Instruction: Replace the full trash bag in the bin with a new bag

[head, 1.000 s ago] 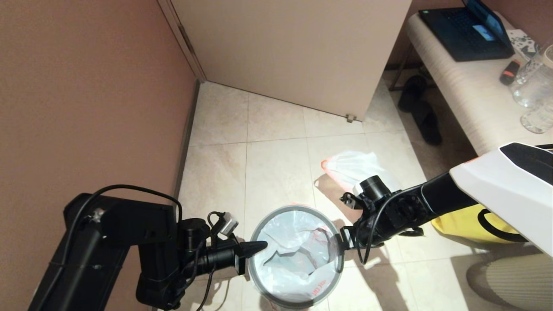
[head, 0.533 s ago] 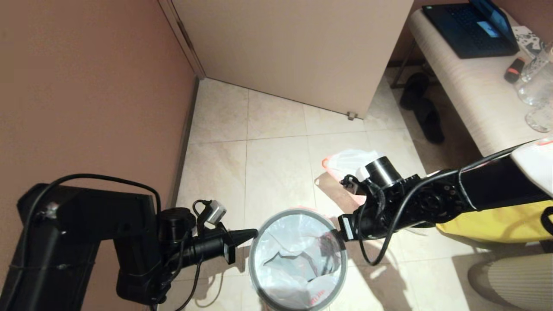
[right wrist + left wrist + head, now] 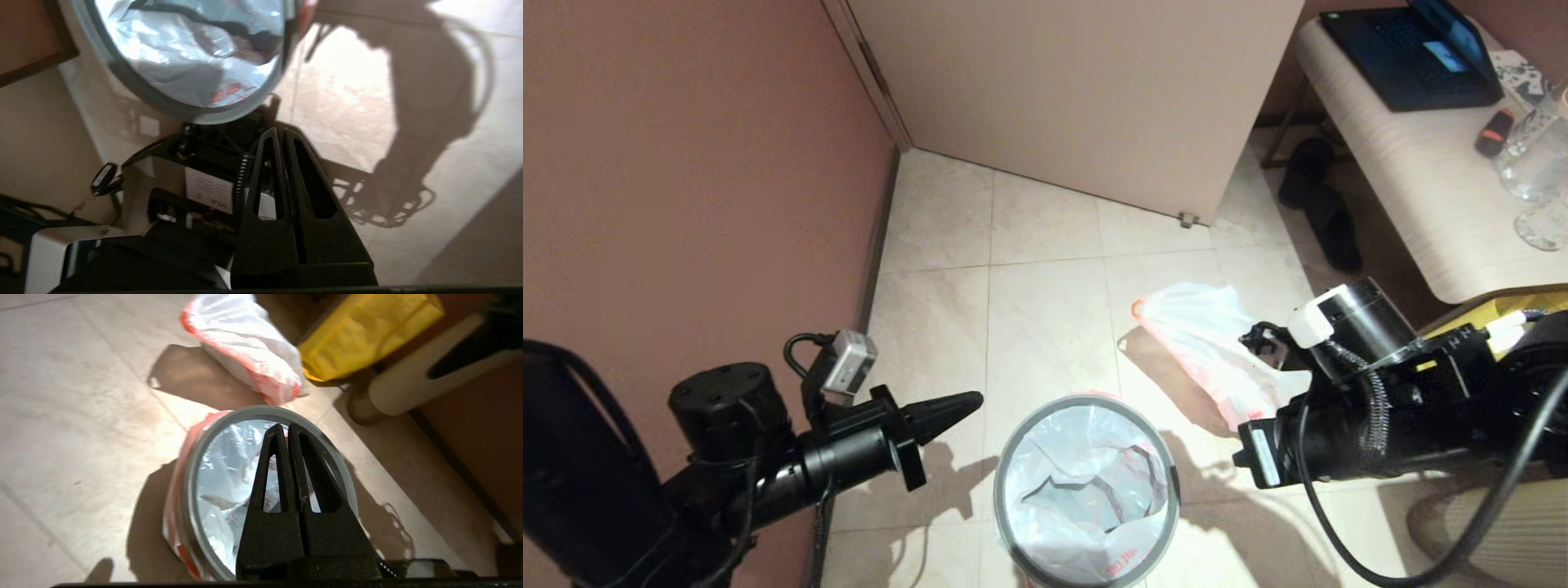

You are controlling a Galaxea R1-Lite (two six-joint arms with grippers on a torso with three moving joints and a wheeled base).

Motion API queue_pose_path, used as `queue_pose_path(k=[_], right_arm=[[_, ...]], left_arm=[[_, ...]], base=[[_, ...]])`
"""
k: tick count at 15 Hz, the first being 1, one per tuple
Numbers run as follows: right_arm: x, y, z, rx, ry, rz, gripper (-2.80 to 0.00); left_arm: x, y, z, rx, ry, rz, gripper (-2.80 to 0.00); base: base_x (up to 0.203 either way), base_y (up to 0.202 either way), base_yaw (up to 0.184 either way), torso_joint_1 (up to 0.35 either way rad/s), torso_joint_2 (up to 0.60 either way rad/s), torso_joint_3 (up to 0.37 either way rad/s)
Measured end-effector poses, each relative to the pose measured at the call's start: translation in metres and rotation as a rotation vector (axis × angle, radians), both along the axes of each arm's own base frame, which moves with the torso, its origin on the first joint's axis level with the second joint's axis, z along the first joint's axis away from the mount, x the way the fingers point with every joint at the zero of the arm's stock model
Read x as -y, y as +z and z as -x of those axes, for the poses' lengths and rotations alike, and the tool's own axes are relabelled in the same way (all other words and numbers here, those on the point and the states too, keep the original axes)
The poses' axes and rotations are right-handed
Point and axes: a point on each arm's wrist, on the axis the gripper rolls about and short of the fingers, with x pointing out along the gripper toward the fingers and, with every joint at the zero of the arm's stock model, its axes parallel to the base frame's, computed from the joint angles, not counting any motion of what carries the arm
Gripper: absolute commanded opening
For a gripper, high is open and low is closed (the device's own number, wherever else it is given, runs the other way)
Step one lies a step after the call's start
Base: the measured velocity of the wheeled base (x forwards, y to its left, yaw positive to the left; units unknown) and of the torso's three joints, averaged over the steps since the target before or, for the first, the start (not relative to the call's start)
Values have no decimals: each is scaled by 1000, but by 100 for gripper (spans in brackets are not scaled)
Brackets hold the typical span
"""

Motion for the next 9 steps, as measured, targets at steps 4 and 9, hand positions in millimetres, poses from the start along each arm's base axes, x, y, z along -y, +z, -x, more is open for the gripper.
queue_pose_path(k=[4,9], right_arm=[[28,5,30,87,-136,136,-280],[81,5,65,188,-407,298,-280]], left_arm=[[-9,0,32,-14,303,-41,-280],[-26,22,79,28,468,-15,-280]], base=[[0,0,0,0,0,0],[0,0,0,0,0,0]])
